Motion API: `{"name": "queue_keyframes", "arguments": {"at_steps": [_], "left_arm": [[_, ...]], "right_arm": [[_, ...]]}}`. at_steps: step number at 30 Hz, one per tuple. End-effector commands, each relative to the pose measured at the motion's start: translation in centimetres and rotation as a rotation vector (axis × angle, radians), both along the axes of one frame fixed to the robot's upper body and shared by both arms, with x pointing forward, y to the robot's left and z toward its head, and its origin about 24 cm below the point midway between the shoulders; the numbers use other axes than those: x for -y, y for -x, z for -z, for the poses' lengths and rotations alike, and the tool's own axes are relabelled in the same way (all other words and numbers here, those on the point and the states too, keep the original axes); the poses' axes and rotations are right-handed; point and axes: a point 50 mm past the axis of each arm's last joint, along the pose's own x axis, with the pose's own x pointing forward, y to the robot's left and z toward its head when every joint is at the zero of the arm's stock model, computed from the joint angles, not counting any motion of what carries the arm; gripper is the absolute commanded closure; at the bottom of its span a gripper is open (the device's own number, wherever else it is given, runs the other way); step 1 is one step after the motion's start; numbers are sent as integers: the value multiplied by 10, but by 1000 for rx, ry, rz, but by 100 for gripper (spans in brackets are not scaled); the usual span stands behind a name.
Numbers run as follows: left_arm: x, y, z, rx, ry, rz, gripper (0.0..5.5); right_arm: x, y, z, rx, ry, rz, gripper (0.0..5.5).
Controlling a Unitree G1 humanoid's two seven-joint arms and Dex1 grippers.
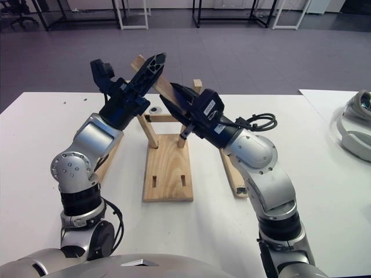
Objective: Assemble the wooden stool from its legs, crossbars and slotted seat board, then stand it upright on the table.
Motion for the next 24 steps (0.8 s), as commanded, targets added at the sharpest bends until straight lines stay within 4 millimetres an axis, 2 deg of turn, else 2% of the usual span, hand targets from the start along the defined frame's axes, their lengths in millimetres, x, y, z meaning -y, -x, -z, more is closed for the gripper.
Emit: {"name": "queue_keyframes", "arguments": {"at_steps": [1,10,12,13,15,17,20,22,24], "left_arm": [[0,3,2,-16,7,-1,375],[-6,2,8,-43,-3,-33,502],[-7,2,10,-43,-14,-36,509],[-7,3,11,-43,-21,-40,509],[-15,4,15,-41,-53,-79,509],[-30,10,25,-42,-117,-147,509],[-62,24,50,-84,-171,-260,509],[-96,29,78,-152,-314,-442,509],[-132,31,98,-202,-441,-625,510]], "right_arm": [[1,-3,1,9,10,21,419],[0,-3,-2,14,1,12,419],[-1,-2,-2,13,-5,8,419],[-1,-2,-1,-1,-6,-1,381],[0,0,4,-29,-2,-2,348],[8,1,11,-69,-15,36,306],[34,0,26,-129,0,147,268],[60,-3,47,-197,36,248,268],[87,-8,67,-265,63,373,268]]}}
